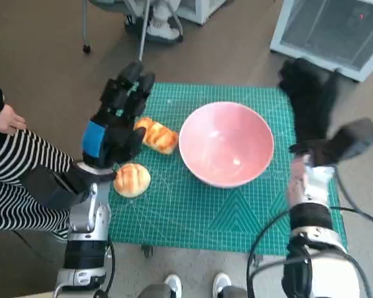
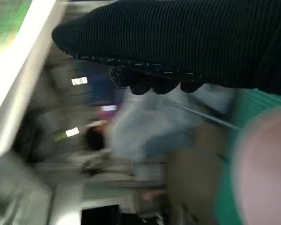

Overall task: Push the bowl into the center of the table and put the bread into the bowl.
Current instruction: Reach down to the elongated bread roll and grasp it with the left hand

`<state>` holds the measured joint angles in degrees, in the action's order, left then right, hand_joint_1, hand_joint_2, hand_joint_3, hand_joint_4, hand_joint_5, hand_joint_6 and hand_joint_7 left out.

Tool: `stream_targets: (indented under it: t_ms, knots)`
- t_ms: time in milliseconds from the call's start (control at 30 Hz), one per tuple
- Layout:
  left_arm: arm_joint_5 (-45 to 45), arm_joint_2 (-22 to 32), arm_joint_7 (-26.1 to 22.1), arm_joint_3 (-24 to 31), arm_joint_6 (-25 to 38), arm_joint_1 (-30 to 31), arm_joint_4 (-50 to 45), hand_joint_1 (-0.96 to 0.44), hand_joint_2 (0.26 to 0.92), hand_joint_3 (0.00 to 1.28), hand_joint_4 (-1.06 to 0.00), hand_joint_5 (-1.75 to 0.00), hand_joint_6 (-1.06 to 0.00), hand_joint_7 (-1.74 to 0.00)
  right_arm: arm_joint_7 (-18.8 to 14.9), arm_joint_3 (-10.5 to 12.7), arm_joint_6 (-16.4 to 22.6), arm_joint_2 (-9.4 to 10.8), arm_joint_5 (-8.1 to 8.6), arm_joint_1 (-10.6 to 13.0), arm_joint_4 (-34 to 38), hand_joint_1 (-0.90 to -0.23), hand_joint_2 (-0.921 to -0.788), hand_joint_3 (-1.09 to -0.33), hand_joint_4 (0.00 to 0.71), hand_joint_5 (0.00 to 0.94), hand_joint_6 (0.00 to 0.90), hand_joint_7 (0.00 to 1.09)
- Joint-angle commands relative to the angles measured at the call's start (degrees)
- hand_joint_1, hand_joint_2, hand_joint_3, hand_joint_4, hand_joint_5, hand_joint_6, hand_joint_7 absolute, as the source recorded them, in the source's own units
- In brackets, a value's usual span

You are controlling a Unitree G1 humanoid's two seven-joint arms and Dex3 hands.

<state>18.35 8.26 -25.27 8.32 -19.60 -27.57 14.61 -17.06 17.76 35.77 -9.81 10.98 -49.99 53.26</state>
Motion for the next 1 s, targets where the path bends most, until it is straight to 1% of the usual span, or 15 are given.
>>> stream_targets:
  t_ms: [33,133,267,367,600,733,767,833,867,900,933,967,1000]
  knots:
    - [-0.7,-0.5,0.2,-1.0,0.0,-2.1,0.0,-0.68,0.921,0.46,-0.15,-0.01,-0.04,-0.41,-1.8,-3.1,1.0,0.3,-1.02,6.2,-8.4,-0.708,-0.921,-0.824,0.136,0.009,0.181,0.28]
    - [-0.8,-0.6,0.3,-1.5,0.2,-2.9,-0.1,-0.69,0.921,0.45,-0.15,-0.01,-0.02,-0.45,-3.5,-4.8,1.2,-0.1,-0.29,8.6,-14.3,-0.727,-0.921,-0.815,0.139,0.009,0.183,0.29]
    - [-1.0,-0.6,0.2,-2.1,0.4,-3.5,-0.6,-0.69,0.921,0.44,-0.15,-0.01,-0.01,-0.49,-5.3,-5.9,1.2,-0.7,0.92,10.4,-18.4,-0.747,-0.921,-0.806,0.14,0.008,0.177,0.29]
    - [-1.1,-0.5,0.2,-2.5,0.6,-3.9,-1.1,-0.69,0.921,0.43,-0.16,-0.01,0.0,-0.52,-6.3,-6.4,0.8,-0.7,1.59,11.6,-20.7,-0.758,-0.921,-0.801,0.144,0.01,0.179,0.3]
    - [-1.1,0.2,0.0,-3.0,1.2,-5.2,-1.4,-0.69,0.921,0.37,-0.16,-0.01,0.0,-0.59,-6.7,-8.0,-2.1,-0.3,2.08,14.5,-26.9,-0.769,-0.921,-0.793,0.148,0.009,0.16,0.3]
    - [-2.5,1.5,-0.1,-2.9,0.0,-6.2,-0.8,-0.7,0.921,0.34,-0.16,-0.01,0.0,-0.61,-6.4,-8.7,-3.4,-0.3,2.19,15.6,-29.3,-0.774,-0.921,-0.79,0.15,0.009,0.154,0.31]
    - [-3.0,1.9,-0.1,-2.9,-0.4,-6.4,-0.4,-0.69,0.921,0.31,-0.16,-0.01,0.0,-0.62,-6.4,-8.8,-3.6,-0.3,2.21,15.7,-29.7,-0.775,-0.921,-0.789,0.151,0.009,0.153,0.31]
    - [-8.3,5.3,0.4,-3.4,-3.6,-7.7,1.7,-0.67,0.908,0.28,-0.16,-0.01,0.0,-0.61,-6.2,-9.1,-4.1,-0.4,2.26,16.0,-30.4,-0.776,-0.921,-0.788,0.152,0.009,0.152,0.32]
    - [-13.6,8.6,1.2,-4.3,-5.0,-8.6,2.5,-0.65,0.898,0.24,-0.16,0.0,0.0,-0.58,-6.2,-9.2,-4.2,-0.4,2.33,16.1,-30.5,-0.776,-0.921,-0.787,0.152,0.009,0.151,0.32]
    - [-17.4,10.9,1.8,-4.8,-6.1,-9.3,3.2,-0.6,0.857,0.19,-0.14,0.0,0.0,-0.55,-6.1,-9.3,-4.3,-0.4,2.36,16.2,-30.7,-0.777,-0.921,-0.787,0.153,0.009,0.15,0.32]
    - [-22.5,14.4,2.1,-6.0,-5.7,-10.2,3.3,-0.54,0.817,0.15,-0.12,0.0,0.0,-0.51,-6.1,-9.3,-4.5,-0.4,2.43,16.3,-30.8,-0.778,-0.921,-0.786,0.153,0.008,0.149,0.33]
    - [-25.9,16.7,2.2,-6.9,-5.4,-10.9,3.4,-0.48,0.782,0.12,-0.11,0.0,0.0,-0.47,-6.1,-9.4,-4.6,-0.4,2.46,16.4,-30.9,-0.779,-0.921,-0.786,0.153,0.008,0.148,0.33]
    - [-28.6,19.3,1.0,-7.9,-2.6,-11.9,2.8,-0.47,0.769,0.11,-0.1,0.0,0.0,-0.45,-6.1,-9.4,-4.6,-0.5,2.5,16.4,-31.1,-0.779,-0.921,-0.786,0.154,0.008,0.147,0.33]
